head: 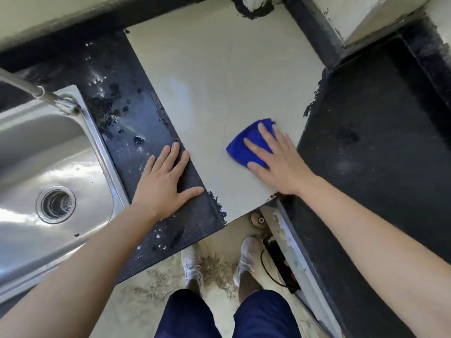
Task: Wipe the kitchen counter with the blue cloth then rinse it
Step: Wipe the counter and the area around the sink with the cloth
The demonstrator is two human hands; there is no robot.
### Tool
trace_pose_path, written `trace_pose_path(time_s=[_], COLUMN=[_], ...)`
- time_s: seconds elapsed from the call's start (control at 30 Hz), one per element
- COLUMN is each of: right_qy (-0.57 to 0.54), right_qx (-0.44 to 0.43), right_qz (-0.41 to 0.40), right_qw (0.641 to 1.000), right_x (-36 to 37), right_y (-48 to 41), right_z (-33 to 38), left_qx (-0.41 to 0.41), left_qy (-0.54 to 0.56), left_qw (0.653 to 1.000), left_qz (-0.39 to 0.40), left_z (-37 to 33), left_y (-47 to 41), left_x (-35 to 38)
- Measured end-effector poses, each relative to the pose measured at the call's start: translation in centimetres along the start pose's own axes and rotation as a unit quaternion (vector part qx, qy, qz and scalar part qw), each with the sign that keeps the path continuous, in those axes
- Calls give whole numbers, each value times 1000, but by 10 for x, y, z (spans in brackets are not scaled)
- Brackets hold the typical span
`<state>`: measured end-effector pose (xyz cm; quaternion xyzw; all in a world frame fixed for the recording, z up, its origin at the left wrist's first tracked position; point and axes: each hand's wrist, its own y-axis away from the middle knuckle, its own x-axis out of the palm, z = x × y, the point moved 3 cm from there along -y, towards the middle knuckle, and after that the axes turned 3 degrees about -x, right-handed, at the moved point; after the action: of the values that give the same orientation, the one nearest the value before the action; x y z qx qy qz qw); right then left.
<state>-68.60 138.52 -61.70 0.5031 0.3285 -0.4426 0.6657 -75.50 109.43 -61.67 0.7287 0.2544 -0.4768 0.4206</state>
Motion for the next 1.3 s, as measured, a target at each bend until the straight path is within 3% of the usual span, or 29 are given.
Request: trace_pose_path(time_s=[0.1, 0.23, 0.33, 0.43, 0.57, 0.7, 0.87, 1.13, 1.23, 1.3], right_qy=[-5, -32, -3, -11, 6, -2, -19, 29, 1, 1], right_qx=[93, 117, -6, -120, -151, -110, -20, -4, 42, 23], right_qz=[-39, -67, -61, -42, -9, -8, -45, -54, -81, -93], right_qw=[995, 990, 998, 992, 988, 994, 999, 998, 996, 995], right_x=[-37, -43, -18, 11, 28, 12, -27, -66, -63, -54], right_y=[-82, -148, -135, -85, -47, -69, -159, -320, -355, -353], right_z=[-10, 37, 86, 105, 99, 99, 122, 202, 241, 264], left_qx=[-9, -16, -43, -141, -245, -267, -262, -260, -256, -252], left_qy=[-18, -48, -38, 4, 20, 60, 110, 127, 137, 144], left_qw=[1000, 999, 995, 981, 960, 953, 948, 946, 945, 945], left_qz=[-3, -16, -80, -135, -133, -127, -146, -148, -147, -150], left_z=[-1, -1, 3, 34, 89, 117, 116, 121, 124, 127], left_y=[0, 0, 11, 32, 42, 14, 1, -2, -3, -5], left_x=[-1, 1, 3, 4, 2, -5, 3, 6, 7, 7])
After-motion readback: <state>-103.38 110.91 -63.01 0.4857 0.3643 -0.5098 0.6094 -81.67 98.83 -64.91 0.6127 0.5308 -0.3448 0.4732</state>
